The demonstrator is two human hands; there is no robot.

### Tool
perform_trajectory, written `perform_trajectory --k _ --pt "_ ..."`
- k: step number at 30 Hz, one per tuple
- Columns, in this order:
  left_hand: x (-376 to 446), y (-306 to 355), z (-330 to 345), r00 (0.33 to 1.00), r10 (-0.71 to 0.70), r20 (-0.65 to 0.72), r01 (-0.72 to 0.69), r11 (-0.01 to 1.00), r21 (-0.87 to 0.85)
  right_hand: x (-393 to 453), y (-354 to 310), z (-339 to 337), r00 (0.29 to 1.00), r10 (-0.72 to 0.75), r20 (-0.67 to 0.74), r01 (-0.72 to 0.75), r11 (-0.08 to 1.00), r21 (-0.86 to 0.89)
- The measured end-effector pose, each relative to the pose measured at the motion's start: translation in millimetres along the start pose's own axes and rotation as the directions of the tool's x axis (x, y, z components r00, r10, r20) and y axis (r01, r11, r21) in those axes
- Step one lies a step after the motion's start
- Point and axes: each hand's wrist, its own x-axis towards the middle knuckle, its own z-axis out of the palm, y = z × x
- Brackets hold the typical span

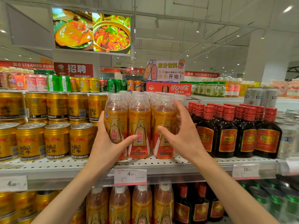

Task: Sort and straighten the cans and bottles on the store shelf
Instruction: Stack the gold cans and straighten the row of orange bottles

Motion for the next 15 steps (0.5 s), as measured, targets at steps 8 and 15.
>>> perform_trajectory --k 8,15 --pt "-0.4 -1.3 -0.7 1.000 -0.009 0.002 0.009 1.000 0.002 -19.3 15.1 1.2 0.973 0.162 0.164 -0.169 0.985 0.033" --pt "1.5 -0.3 1.2 1.000 -0.003 -0.006 0.003 1.000 -0.023 -18.4 17.8 5.7 0.974 0.178 0.137 -0.182 0.983 0.018"
